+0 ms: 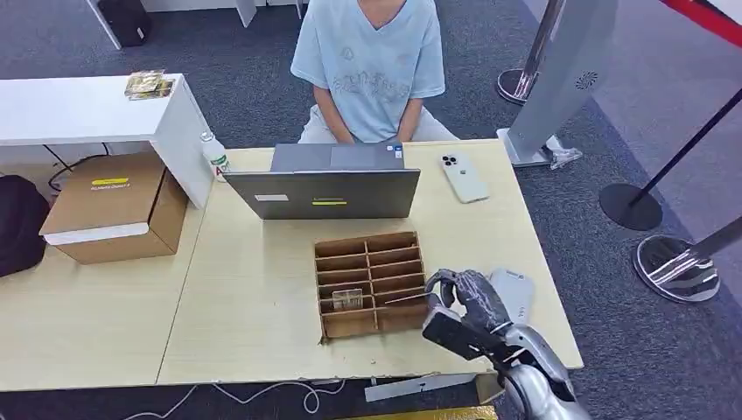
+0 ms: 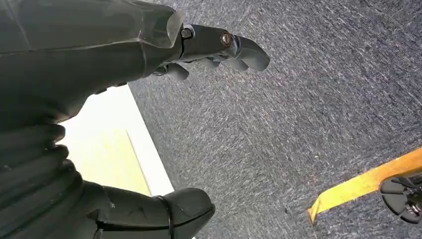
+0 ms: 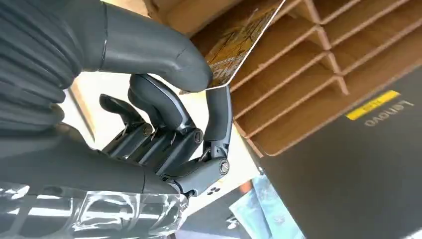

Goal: Pass the card to the sensor for recognition and then transmit it.

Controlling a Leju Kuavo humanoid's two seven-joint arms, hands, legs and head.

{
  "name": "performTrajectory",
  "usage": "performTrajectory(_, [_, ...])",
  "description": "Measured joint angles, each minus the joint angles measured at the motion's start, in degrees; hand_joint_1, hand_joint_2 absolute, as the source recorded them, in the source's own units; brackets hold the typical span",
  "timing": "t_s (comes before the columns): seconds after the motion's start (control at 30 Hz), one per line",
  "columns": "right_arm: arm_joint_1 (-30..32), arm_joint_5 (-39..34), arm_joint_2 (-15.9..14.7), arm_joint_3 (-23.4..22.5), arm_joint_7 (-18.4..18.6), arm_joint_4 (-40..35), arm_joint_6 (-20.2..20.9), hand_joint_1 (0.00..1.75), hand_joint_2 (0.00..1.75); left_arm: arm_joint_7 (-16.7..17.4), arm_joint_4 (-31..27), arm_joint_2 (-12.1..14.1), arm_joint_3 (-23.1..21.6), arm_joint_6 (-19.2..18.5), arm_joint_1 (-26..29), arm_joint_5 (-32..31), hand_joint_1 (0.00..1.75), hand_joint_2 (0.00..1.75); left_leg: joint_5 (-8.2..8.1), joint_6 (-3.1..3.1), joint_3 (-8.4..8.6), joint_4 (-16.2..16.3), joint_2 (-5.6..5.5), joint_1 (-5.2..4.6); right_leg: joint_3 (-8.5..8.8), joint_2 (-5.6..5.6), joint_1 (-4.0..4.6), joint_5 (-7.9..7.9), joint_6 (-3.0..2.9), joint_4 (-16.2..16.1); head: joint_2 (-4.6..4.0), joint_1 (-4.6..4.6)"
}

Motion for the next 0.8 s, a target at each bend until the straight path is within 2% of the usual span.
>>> performTrajectory(0.27, [0.4,-11.1,-0.7,-2.1,-4.0,-3.7,2.9,1.75,1.75,0.0,0.0,0.0,0.5,0.1,0.0,0.0,0.00,1.75,0.00,0.00,0.00,0.0,0.00,0.00,-0.01,0.00,0.00,0.00,0.00,0.0,0.00,0.00])
performTrajectory(0.43, [1.2,-18.2,-1.2,-3.8,-7.8,-7.0,5.6,1.75,1.75,-0.1,0.0,0.0,0.8,0.1,0.0,-0.1,0.00,1.75,0.00,0.00,0.00,0.0,0.00,0.00,-0.01,0.00,0.00,0.00,0.00,0.0,0.00,0.02])
performTrajectory(0.53, [1.4,-20.3,-1.3,-4.6,-9.8,-9.4,6.0,1.75,1.75,-0.1,0.0,0.0,0.8,0.2,0.0,-0.1,0.00,1.75,0.00,0.00,0.01,0.0,0.00,0.00,-0.01,0.01,0.00,0.00,0.00,0.0,0.00,0.00])
performTrajectory(0.63, [1.3,-15.6,-1.3,-4.9,-9.9,-12.0,2.0,1.75,1.75,-0.3,0.0,0.0,0.8,0.2,0.0,-0.2,0.00,1.75,0.00,0.00,0.01,0.0,0.00,0.00,0.00,0.01,0.00,0.00,0.00,0.0,0.00,0.00])
performTrajectory(0.73, [0.8,-4.1,-1.3,-4.9,-7.9,-14.3,-5.3,1.75,1.75,-0.4,0.0,0.0,0.8,0.2,0.0,-0.2,0.00,1.75,0.00,0.00,0.01,0.0,0.00,0.00,0.00,0.01,0.00,0.01,0.00,0.0,0.00,0.00])
performTrajectory(0.8, [0.1,2.1,-1.3,-4.7,-6.1,-15.5,-8.6,1.75,1.75,-0.5,0.0,0.0,0.8,0.2,0.0,-0.3,0.00,1.75,0.00,0.00,0.00,0.0,0.00,0.00,0.00,0.01,0.00,0.01,0.00,0.0,0.00,0.00])
